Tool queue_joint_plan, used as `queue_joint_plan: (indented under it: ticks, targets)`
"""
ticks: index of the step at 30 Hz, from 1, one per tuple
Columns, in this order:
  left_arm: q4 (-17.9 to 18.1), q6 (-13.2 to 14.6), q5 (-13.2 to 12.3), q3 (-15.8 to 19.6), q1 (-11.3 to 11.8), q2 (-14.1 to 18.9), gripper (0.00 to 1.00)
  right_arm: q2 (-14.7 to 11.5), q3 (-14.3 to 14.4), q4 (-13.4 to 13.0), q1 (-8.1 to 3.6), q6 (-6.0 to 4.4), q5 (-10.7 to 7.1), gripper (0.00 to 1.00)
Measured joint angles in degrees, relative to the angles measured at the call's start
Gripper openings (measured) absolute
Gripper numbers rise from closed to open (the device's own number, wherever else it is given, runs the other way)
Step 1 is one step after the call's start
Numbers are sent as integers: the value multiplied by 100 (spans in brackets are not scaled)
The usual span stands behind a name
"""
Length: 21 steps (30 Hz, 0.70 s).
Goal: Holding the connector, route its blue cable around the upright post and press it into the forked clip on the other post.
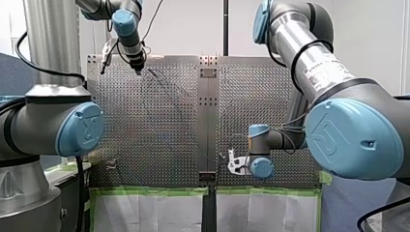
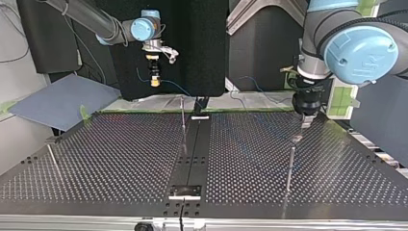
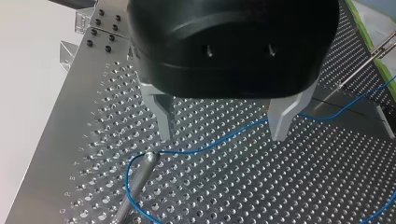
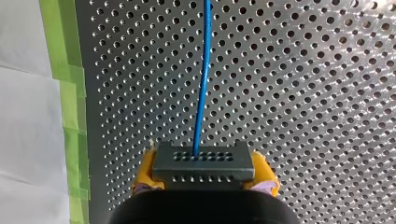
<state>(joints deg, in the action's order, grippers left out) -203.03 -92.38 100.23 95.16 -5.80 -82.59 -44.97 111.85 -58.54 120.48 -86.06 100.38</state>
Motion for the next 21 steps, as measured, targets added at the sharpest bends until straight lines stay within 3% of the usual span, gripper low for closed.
queue_joint_plan:
  ticks: [14, 21]
  targets:
    - [33, 1, 37, 0, -19, 3, 100, 0, 0, 0, 3, 0, 0, 0]
    - [291, 240, -108, 49, -111, 3, 100, 0, 0, 0, 5, -3, 0, 0]
